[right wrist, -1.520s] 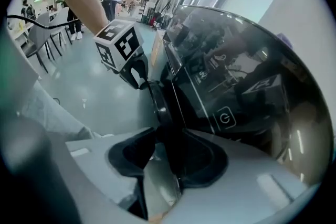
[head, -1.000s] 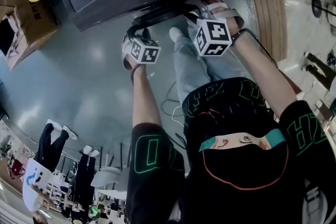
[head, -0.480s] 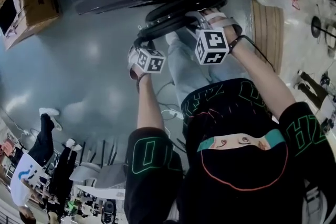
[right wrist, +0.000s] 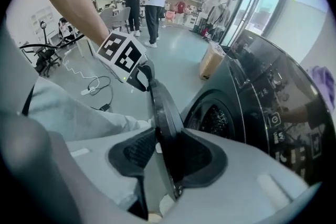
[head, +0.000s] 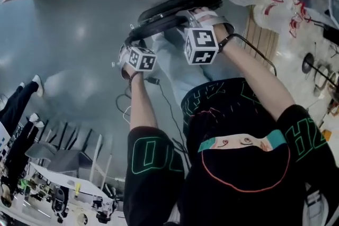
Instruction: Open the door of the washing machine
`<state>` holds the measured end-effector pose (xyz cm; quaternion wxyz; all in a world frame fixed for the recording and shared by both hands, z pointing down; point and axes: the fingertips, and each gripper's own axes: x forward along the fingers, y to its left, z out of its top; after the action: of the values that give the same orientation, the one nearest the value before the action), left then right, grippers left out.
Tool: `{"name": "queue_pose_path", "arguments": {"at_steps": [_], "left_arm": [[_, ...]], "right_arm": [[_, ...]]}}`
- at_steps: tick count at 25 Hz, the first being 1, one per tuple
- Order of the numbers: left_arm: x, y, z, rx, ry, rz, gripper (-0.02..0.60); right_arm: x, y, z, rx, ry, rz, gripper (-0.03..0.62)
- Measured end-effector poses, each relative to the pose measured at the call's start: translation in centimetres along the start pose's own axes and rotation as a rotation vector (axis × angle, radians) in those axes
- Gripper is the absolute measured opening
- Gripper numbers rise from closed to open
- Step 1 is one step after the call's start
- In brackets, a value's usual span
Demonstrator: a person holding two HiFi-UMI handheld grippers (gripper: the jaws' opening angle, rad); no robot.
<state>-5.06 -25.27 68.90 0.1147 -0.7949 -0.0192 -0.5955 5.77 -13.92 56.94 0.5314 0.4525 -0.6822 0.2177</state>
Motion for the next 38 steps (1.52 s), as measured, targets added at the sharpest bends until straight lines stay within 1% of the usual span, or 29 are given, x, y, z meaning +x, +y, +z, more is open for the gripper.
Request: {"name": "queue_pose_path", "arguments": {"at_steps": [4, 9, 12, 16, 20, 23, 26, 31, 38], "left_arm": [[-0.6, -3.4, -1.8, -0.092, 0.01, 0.041, 0.135], [-1.3, -5.5, -2.9, -0.158, -0.015, 0.073, 0.135], [-2.0, -7.5, -3.6, -0.205, -0.014, 0.073, 0.135], [-2.5, -9.9, -4.5, -0.247, -0.007, 0.069, 0.135], [-3.1, -12.0, -5.2, -0.281, -0.014, 0.082, 0.132], [-3.7, -14.3, -5.8, -0.312, -0.032, 0.092, 0.127], [-4.1, -17.3, -5.8, -0.338, -0.043, 0.071, 0.118], [-4.9, -22.3, -6.6, -0.397, -0.04, 0.044, 0.109], [-5.2, -29.3, -6.1, -0.523, 0.006, 0.043, 0.104]], "right_arm": [[-0.4, 1.8, -0.7, -0.091, -0.015, 0.02, 0.155], [-0.9, 3.2, -1.0, -0.174, -0.017, 0.04, 0.155], [-1.5, 4.3, -1.4, -0.212, 0.004, 0.042, 0.155], [-1.7, 5.8, -2.3, -0.252, 0.022, 0.057, 0.156], [-2.2, 7.1, -2.6, -0.299, 0.03, 0.066, 0.156], [-2.6, 8.3, -3.2, -0.337, 0.037, 0.053, 0.16], [-3.1, 9.6, -4.5, -0.38, 0.058, 0.044, 0.163], [-4.0, 12.0, -6.2, -0.47, 0.081, 0.064, 0.166], [-5.7, 14.4, -9.3, -0.611, 0.059, 0.094, 0.167]]}}
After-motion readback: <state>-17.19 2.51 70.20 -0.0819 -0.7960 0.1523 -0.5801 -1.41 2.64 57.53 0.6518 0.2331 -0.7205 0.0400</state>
